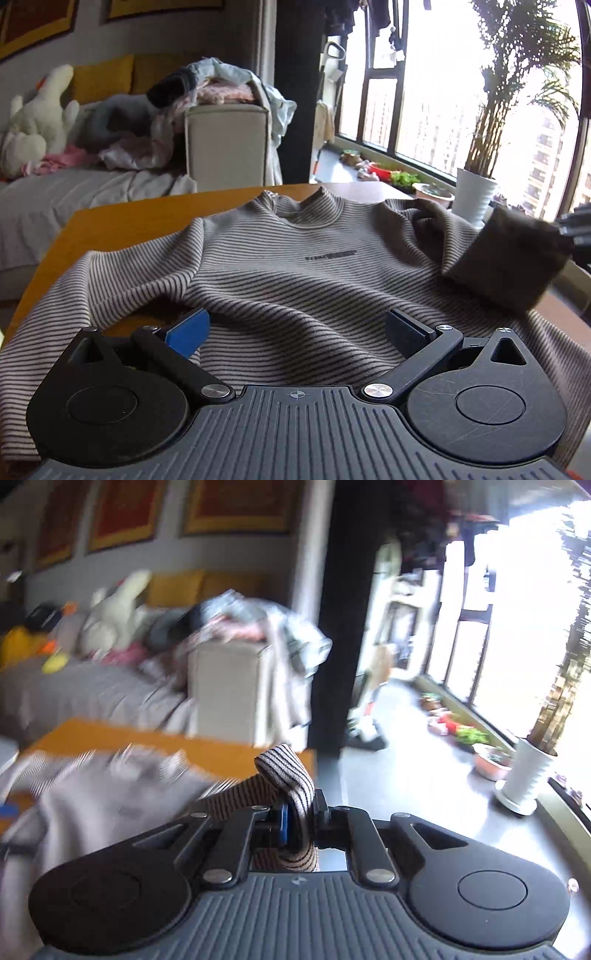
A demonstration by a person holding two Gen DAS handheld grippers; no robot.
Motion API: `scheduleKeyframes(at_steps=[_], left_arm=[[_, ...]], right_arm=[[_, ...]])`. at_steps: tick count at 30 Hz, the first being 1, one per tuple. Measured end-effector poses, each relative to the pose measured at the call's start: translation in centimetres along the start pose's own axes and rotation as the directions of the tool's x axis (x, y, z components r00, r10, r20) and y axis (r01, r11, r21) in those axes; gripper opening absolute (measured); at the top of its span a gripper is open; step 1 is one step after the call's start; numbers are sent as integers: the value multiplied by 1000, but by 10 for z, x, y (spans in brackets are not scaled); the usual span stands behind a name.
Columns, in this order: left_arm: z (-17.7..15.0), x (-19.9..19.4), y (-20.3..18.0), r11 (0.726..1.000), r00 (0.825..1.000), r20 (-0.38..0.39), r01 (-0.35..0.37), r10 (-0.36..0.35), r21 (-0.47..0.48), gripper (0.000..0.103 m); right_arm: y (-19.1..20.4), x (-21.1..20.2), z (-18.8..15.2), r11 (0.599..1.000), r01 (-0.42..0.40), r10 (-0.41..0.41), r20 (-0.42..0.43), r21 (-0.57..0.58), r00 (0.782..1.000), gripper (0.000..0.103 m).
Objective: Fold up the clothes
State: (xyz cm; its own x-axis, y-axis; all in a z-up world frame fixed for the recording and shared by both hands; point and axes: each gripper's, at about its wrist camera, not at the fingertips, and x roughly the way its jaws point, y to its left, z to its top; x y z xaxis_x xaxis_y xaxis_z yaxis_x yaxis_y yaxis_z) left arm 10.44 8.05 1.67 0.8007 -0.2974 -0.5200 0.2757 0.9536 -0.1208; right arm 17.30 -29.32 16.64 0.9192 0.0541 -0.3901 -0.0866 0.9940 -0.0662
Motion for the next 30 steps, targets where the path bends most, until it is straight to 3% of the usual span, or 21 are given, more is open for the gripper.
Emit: scheduleKeyframes(at_steps=[3, 6, 10, 15, 21, 26, 29, 30], left_arm=[[7, -17, 8, 996, 998, 11, 66, -65, -61, 103], [20, -35, 15, 996, 996, 64, 68, -64, -61, 103], [29, -54, 29, 996, 994, 105, 38, -30, -76, 103], [24, -69, 45, 995, 995, 104, 6, 4, -97, 103], [8, -90, 51, 998, 992, 106, -68, 65, 20, 103], [-7, -93, 63, 989, 992, 62, -118, 113, 88, 103], [-16, -94, 71, 985, 990, 36, -136, 133, 108, 103], [-19, -95, 73, 984, 990, 29, -140, 138, 114, 103]], right_arm=[[-38, -4, 44, 991, 26, -35, 69, 132, 997, 9], [-25, 1, 68, 992, -36, 23, 100, 125, 995, 9], [35, 22, 92, 984, -170, 164, 111, 49, 980, 9], [133, 61, 119, 938, -340, 344, 84, -61, 935, 9], [223, 97, 114, 879, -461, 465, 3, -123, 885, 5], [246, 108, 94, 859, -502, 500, -44, -100, 865, 6], [249, 104, 78, 848, -521, 515, -83, -97, 853, 15], [251, 101, 70, 840, -534, 525, -107, -97, 845, 25]])
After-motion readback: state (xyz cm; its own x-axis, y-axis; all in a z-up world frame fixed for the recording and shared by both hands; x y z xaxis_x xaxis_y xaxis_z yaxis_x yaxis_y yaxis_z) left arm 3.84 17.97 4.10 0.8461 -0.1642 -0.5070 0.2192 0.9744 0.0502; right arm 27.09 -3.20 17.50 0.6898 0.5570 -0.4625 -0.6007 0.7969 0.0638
